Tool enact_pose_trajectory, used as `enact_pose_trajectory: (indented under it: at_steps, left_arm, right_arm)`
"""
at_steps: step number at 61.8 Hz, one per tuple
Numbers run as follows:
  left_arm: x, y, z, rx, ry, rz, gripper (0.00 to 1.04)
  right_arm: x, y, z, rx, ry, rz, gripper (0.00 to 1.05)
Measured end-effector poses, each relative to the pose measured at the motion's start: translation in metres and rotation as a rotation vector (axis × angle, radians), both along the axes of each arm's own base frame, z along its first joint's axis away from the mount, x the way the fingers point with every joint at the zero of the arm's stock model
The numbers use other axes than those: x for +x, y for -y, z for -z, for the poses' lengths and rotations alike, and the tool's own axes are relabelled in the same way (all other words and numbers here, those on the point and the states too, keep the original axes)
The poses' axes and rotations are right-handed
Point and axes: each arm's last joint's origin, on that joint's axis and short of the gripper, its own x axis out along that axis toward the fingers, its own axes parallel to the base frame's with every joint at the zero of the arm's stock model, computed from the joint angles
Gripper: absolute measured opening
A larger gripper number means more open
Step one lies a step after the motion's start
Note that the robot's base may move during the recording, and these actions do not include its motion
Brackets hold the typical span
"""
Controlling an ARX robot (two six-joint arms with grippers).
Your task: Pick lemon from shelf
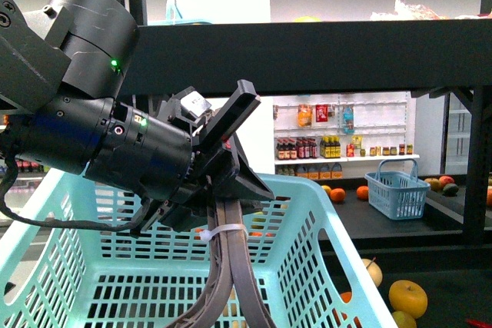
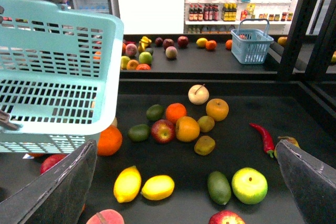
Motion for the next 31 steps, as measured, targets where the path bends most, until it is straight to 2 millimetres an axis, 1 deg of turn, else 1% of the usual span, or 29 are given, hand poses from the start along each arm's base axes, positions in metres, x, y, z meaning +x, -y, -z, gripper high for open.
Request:
enact_pose_trajectory:
  at_steps: [3, 5, 10, 15, 17, 19, 20, 21, 22, 23, 24, 25, 26, 27, 28, 29, 30, 31]
  left_arm:
    - [0.0, 0.0, 0.001, 0.002, 0.0, -0.003, 0.15]
    - [0.001, -0.001, 0.0, 0.003, 0.0, -0.007, 0.15]
    - [0.001, -0.001, 0.0, 0.007, 0.005, -0.009, 0.15]
    - [0.001, -0.001, 0.0, 0.009, 0.009, -0.01, 0.15]
    - [0.001, -0.001, 0.0, 0.009, 0.009, -0.01, 0.15]
    - [0.001, -0.001, 0.0, 0.009, 0.009, -0.011, 0.15]
    - [0.001, -0.001, 0.0, 0.009, 0.009, -0.011, 0.15]
    - [0.001, -0.001, 0.0, 0.009, 0.009, -0.011, 0.15]
    - [0.001, -0.001, 0.0, 0.009, 0.009, -0.01, 0.15]
    - [0.001, -0.001, 0.0, 0.009, 0.01, -0.01, 0.15]
    - [0.001, -0.001, 0.0, 0.009, 0.009, -0.01, 0.15]
    - [0.001, -0.001, 0.0, 0.008, 0.009, -0.009, 0.15]
    - [0.001, -0.001, 0.0, 0.008, 0.009, -0.008, 0.15]
    - [0.001, -0.001, 0.0, 0.007, 0.008, -0.008, 0.15]
    - [0.001, -0.001, 0.0, 0.007, 0.008, -0.007, 0.15]
    - [0.001, -0.001, 0.0, 0.007, 0.008, -0.007, 0.15]
    - [0.001, -0.001, 0.0, 0.007, 0.008, -0.007, 0.15]
    - [0.001, -0.001, 0.0, 0.007, 0.009, -0.007, 0.15]
  right_arm:
    - [0.002, 0.001, 0.002, -0.046, -0.08, 0.087, 1.02]
    - [0.006, 0.003, 0.003, -0.052, -0.142, 0.11, 1.02]
    - [0.017, 0.008, 0.0, -0.028, -0.241, 0.105, 1.02]
    - [0.039, 0.016, -0.009, 0.012, -0.334, 0.072, 1.02]
    - [0.05, 0.02, -0.012, 0.026, -0.364, 0.056, 1.02]
    - [0.067, 0.025, -0.015, 0.042, -0.407, 0.043, 1.02]
    - [0.071, 0.026, -0.015, 0.045, -0.417, 0.046, 1.02]
    - [0.083, 0.029, -0.015, 0.048, -0.442, 0.054, 1.02]
    - [0.085, 0.03, -0.014, 0.05, -0.448, 0.056, 1.02]
    - [0.095, 0.032, -0.013, 0.056, -0.477, 0.058, 1.02]
    - [0.1, 0.034, -0.012, 0.061, -0.494, 0.056, 1.02]
    - [0.112, 0.036, -0.008, 0.08, -0.545, 0.056, 1.02]
    - [0.114, 0.037, -0.007, 0.084, -0.557, 0.058, 1.02]
    - [0.123, 0.039, -0.003, 0.093, -0.595, 0.063, 1.02]
    - [0.128, 0.04, 0.0, 0.099, -0.612, 0.068, 1.02]
    - [0.137, 0.042, 0.005, 0.108, -0.647, 0.079, 1.02]
    - [0.142, 0.043, 0.008, 0.114, -0.669, 0.083, 1.02]
    - [0.151, 0.044, 0.016, 0.13, -0.713, 0.084, 1.02]
